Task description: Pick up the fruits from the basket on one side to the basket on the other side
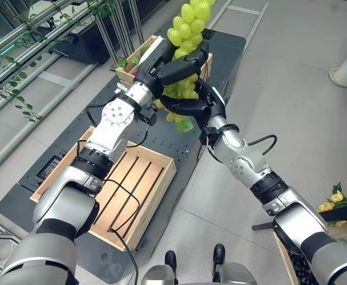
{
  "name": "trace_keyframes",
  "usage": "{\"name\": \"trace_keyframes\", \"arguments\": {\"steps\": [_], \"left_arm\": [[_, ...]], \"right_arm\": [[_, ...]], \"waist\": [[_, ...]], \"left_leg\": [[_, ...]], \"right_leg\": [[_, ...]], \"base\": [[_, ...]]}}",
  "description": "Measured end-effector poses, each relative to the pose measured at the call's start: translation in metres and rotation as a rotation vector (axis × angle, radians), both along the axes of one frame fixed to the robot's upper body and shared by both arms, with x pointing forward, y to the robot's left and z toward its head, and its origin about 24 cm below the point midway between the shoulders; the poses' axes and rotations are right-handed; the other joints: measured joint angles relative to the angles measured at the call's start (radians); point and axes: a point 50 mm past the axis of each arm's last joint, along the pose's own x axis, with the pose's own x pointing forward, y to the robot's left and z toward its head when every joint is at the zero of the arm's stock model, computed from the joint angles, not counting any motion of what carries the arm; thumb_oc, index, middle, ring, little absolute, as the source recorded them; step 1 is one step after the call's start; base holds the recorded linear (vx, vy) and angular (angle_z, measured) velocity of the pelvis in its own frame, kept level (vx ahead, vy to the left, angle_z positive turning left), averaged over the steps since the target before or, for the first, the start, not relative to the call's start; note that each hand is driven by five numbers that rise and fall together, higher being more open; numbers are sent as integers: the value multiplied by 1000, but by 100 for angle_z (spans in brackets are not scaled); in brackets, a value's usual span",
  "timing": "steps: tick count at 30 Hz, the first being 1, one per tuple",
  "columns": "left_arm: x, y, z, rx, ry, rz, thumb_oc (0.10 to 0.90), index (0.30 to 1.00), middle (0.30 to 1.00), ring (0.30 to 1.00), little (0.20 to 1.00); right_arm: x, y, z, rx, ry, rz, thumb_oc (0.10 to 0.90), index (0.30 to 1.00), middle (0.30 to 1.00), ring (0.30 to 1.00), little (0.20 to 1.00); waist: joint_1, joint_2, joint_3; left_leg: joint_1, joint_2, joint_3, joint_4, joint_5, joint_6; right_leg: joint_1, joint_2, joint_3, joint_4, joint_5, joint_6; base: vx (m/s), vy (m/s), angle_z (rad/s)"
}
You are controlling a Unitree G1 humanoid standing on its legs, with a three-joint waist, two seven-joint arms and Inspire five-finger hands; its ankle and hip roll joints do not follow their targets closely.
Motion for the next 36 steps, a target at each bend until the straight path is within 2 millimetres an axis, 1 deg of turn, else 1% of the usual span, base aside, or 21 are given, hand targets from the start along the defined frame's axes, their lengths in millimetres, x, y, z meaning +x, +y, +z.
{"name": "trace_keyframes", "arguments": {"steps": [2, 3, 4, 5, 6, 7, 8, 14, 16, 17, 18, 19, 20, 21, 22, 36], "left_arm": [[0, 0, 0, -1, -1, 0, 400, 300, 300, 300, 300], [0, 0, 0, -1, -1, 1, 411, 316, 316, 316, 316], [0, 0, 0, -1, 0, 2, 505, 458, 458, 458, 458], [0, 0, 0, 0, 0, 2, 547, 521, 521, 521, 521], [0, 0, 0, -1, -2, 1, 566, 549, 549, 549, 549], [0, 0, 1, -1, -6, -1, 751, 827, 827, 827, 827], [-1, 0, 2, -2, -19, -4, 800, 900, 900, 900, 900], [-1, -1, 2, 9, -27, 0, 800, 900, 900, 900, 900], [-1, -1, 2, 8, -27, 1, 758, 836, 836, 836, 836], [-1, -1, 2, 8, -27, 1, 720, 780, 780, 780, 780], [-1, -1, 2, 8, -27, 2, 660, 691, 691, 691, 691], [-1, -1, 2, 7, -27, 2, 645, 667, 667, 667, 667], [-1, -1, 2, 7, -27, 2, 654, 681, 681, 681, 681], [-1, -1, 2, 7, -27, 3, 733, 799, 799, 799, 799], [-1, -1, 2, 7, -27, 3, 800, 900, 900, 900, 900], [0, 1, 2, -9, -30, 26, 800, 900, 900, 900, 900]], "right_arm": [[0, 0, 1, 2, -5, 4, 400, 300, 300, 300, 300], [0, 0, 1, 2, -7, 8, 400, 300, 300, 300, 300], [-1, 1, 1, 3, -9, 17, 400, 300, 300, 300, 300], [-1, 1, 1, 4, -10, 18, 400, 300, 300, 300, 300], [-1, 2, 1, 6, -11, 19, 400, 300, 300, 300, 300], [0, 1, 0, 5, -9, 17, 400, 300, 300, 300, 300], [0, 1, 0, 6, -8, 16, 400, 300, 300, 300, 300], [1, -6, 4, 17, -35, -8, 400, 300, 300, 300, 300], [1, -7, 4, 16, -36, -10, 400, 300, 300, 300, 300], [2, -7, 4, 16, -36, -11, 400, 300, 300, 300, 300], [2, -7, 4, 16, -36, -11, 400, 300, 300, 300, 300], [2, -7, 4, 16, -36, -11, 400, 300, 300, 300, 300], [2, -7, 4, 15, -36, -11, 400, 300, 300, 300, 300], [2, -7, 4, 16, -36, -11, 400, 300, 300, 300, 300], [2, -7, 4, 16, -36, -11, 400, 300, 300, 300, 300], [2, -7, 4, 15, -36, -12, 400, 300, 300, 300, 300]], "waist": [[0, 0, 0], [0, 0, 0], [-2, 0, 0], [-2, 0, 0], [-4, 0, 0], [-3, 0, 0], [-3, 0, 0], [-4, 0, 0], [-7, 0, 0], [-7, 0, 0], [-9, 0, 0], [-10, 0, 0], [-11, 0, 0], [-12, 0, 0], [-13, 0, 0], [-18, 0, 0]], "left_leg": [[0, 0, 0, 0, 0, 0], [0, 0, 0, 0, 0, 0], [0, 0, 0, 0, 0, 0], [0, 0, 0, 0, 0, 0], [0, 0, 0, 0, 0, 0], [0, 0, 0, 0, 0, 0], [0, 0, 0, 0, 0, 0], [1, 0, 0, 0, 0, 0], [1, 0, 0, 0, 0, 0], [1, 0, 0, 0, 0, 0], [1, 0, 0, 0, 0, 0], [1, 0, 0, 0, 0, 0], [1, 0, 0, 0, 0, 0], [1, 0, 0, 0, 0, 0], [1, 0, 0, 0, 0, 0], [2, 0, 0, 0, 0, 0]], "right_leg": [[0, 0, 0, 0, 0, 0], [0, 0, 0, 0, 0, 0], [0, 0, 0, 0, 0, 0], [0, 0, 0, 0, 0, 0], [0, 0, 0, 0, 0, 0], [0, 0, 0, 0, 0, 0], [0, 0, 0, 0, 0, 0], [1, 0, 0, 0, 0, 0], [1, 0, 1, 0, 0, 0], [1, 0, 1, 0, 0, 0], [1, 0, 1, 0, 0, 0], [1, 0, 1, 0, 0, 0], [1, 0, 1, 0, 0, 0], [1, 0, 1, 0, 0, 0], [1, 0, 1, 0, 0, 0], [2, 0, 1, 0, 0, 0]], "base": [[0, 0, 0], [0, 0, 0], [0, 0, 0], [0, 0, 0], [0, 0, 0], [0, 0, 0], [0, 0, 0], [0, 0, 0], [0, 0, 0], [0, 0, 0], [0, 0, 0], [0, 0, 0], [0, 0, 0], [0, 0, 0], [0, 0, 0], [0, 0, 0]]}}
